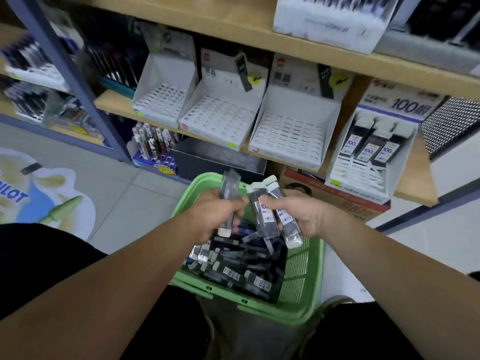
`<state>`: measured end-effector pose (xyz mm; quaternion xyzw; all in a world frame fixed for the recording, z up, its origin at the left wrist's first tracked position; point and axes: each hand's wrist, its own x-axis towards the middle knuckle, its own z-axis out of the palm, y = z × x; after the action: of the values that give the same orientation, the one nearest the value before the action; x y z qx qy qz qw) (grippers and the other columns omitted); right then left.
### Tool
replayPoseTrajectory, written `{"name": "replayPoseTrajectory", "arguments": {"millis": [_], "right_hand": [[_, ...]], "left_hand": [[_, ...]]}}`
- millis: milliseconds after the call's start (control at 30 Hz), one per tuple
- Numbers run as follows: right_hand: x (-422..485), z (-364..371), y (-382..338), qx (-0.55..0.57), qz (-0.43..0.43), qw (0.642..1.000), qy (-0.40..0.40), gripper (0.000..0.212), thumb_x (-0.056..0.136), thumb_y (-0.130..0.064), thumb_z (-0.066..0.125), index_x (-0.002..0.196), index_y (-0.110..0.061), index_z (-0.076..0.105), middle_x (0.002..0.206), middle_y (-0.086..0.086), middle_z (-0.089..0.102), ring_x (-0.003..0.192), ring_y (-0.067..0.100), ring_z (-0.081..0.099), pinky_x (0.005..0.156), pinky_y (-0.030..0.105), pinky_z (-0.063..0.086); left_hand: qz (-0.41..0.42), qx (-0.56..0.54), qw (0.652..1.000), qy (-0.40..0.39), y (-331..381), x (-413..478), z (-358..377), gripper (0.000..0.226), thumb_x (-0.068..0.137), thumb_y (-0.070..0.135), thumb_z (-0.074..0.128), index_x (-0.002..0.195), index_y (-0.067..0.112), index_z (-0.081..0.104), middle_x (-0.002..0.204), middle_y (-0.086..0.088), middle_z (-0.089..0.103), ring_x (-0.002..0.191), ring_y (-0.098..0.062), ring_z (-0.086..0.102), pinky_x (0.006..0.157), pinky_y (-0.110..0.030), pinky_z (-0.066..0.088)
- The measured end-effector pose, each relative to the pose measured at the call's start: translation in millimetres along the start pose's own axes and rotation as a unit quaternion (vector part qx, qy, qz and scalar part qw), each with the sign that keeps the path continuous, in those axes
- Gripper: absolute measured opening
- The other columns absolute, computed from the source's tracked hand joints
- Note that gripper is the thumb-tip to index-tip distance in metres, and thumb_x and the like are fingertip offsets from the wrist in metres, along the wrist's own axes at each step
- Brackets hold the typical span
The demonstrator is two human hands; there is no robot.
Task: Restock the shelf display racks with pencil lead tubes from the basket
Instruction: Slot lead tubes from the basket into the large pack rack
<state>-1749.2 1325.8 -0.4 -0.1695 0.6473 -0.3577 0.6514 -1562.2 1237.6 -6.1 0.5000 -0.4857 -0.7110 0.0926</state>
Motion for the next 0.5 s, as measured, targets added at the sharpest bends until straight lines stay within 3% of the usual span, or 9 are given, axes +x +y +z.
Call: {"name": "replayPoseTrajectory", "arguments": {"millis": [100, 200, 333, 367, 433, 500], "right_hand": [[-19.6, 2.2, -21.4, -0.025, -0.023, 0.999, 0.020, 0.023, 0.088, -0.029, 0.081, 0.107, -0.019, 0.077, 0.095, 0.005, 0.073, 0.067, 0.019, 0.057, 0.054, 0.025, 0.045], [-42.4, 1.4, -45.3, -0.026, -0.027, 0.998, 0.047, 0.016, 0.084, -0.033, 0.085, 0.096, -0.024, 0.080, 0.094, 0.003, 0.068, 0.063, 0.015, 0.049, 0.052, 0.024, 0.040], [-62.9, -15.3, -63.7, 0.000, -0.036, 0.998, 0.047, 0.029, 0.078, -0.030, 0.089, 0.099, -0.015, 0.077, 0.089, 0.008, 0.063, 0.056, 0.016, 0.050, 0.053, 0.026, 0.037], [-65.9, -21.5, -65.8, 0.002, -0.045, 0.998, 0.053, 0.033, 0.078, -0.030, 0.089, 0.102, -0.013, 0.075, 0.093, 0.008, 0.065, 0.054, 0.016, 0.051, 0.051, 0.026, 0.039], [-71.0, -31.5, -70.0, 0.011, -0.065, 0.996, 0.068, 0.048, 0.075, -0.033, 0.090, 0.114, -0.012, 0.072, 0.121, 0.007, 0.065, 0.055, 0.016, 0.052, 0.047, 0.024, 0.046], [-72.6, -39.3, -73.2, 0.050, -0.076, 0.993, 0.074, 0.062, 0.073, -0.033, 0.091, 0.127, -0.013, 0.066, 0.142, 0.008, 0.058, 0.059, 0.016, 0.055, 0.049, 0.026, 0.050]], "left_hand": [[0.014, -0.054, 0.998, 0.022, 23.1, -16.6, 6.8, 0.061, 0.078, 0.041, 0.088, 0.114, 0.002, 0.058, 0.071, -0.007, 0.062, 0.050, -0.018, 0.055, 0.058, -0.034, 0.057], [0.015, -0.062, 0.998, -0.025, 46.3, -39.3, 18.5, 0.084, 0.066, 0.047, 0.094, 0.129, 0.006, 0.058, 0.089, -0.014, 0.073, 0.055, -0.018, 0.058, 0.060, -0.031, 0.057], [0.047, -0.046, 0.995, -0.069, 67.2, -49.3, 36.5, 0.039, 0.074, 0.022, 0.092, 0.105, 0.014, 0.069, 0.086, -0.004, 0.079, 0.070, -0.021, 0.061, 0.068, -0.034, 0.058], [0.053, -0.042, 0.995, -0.074, 72.6, -48.7, 41.2, 0.037, 0.075, 0.019, 0.092, 0.104, 0.014, 0.070, 0.090, -0.004, 0.080, 0.071, -0.018, 0.065, 0.067, -0.031, 0.059], [0.061, -0.036, 0.995, -0.076, 83.1, -46.2, 50.8, 0.038, 0.075, 0.018, 0.091, 0.105, 0.016, 0.068, 0.098, -0.002, 0.081, 0.076, -0.010, 0.075, 0.063, -0.025, 0.060], [0.061, -0.039, 0.993, -0.092, 94.3, -42.7, 59.8, 0.058, 0.068, 0.026, 0.096, 0.117, 0.016, 0.067, 0.111, -0.003, 0.079, 0.099, -0.015, 0.077, 0.082, -0.036, 0.062]]}}
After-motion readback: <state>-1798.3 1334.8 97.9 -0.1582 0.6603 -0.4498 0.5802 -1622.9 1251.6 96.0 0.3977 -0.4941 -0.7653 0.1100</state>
